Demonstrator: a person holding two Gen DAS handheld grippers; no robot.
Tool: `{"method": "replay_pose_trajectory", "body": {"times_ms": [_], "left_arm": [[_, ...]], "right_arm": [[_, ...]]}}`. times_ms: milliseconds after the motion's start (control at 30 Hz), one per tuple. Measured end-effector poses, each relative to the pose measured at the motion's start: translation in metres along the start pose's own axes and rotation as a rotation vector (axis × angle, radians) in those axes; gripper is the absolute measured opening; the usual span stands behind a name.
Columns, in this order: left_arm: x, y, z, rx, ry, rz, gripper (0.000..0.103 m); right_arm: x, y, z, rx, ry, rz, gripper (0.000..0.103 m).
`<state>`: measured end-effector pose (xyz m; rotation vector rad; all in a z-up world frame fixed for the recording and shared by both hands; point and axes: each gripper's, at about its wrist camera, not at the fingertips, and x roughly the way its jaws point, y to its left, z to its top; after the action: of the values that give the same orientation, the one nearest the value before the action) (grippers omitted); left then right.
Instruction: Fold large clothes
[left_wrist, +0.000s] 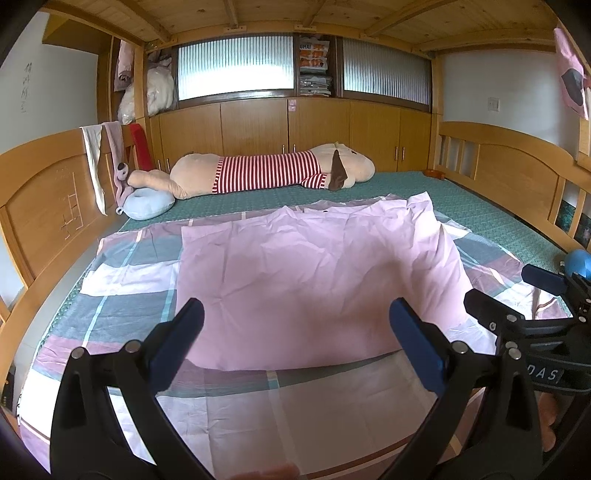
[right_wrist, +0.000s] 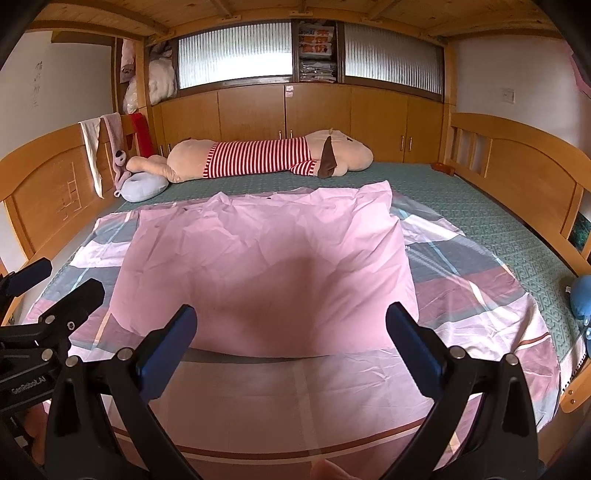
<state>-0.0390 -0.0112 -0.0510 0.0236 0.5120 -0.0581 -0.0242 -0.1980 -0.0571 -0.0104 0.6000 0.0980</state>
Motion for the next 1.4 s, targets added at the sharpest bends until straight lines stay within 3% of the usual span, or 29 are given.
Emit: {"method": "replay_pose_trajectory", "body": {"times_ms": [1033, 1400], "left_arm": [[0.003, 0.005, -0.006, -0.007, 0.015, 0.008, 0.101], [0.009, 0.01, -0.007, -0.043, 0.027, -0.038, 0.101]], "right_arm": [[0.006, 0.006, -0.003, -0.012, 0.012, -0.003, 0.102], [0.013, 0.006, -0.006, -0.015, 0.027, 0.007, 0.102]]}}
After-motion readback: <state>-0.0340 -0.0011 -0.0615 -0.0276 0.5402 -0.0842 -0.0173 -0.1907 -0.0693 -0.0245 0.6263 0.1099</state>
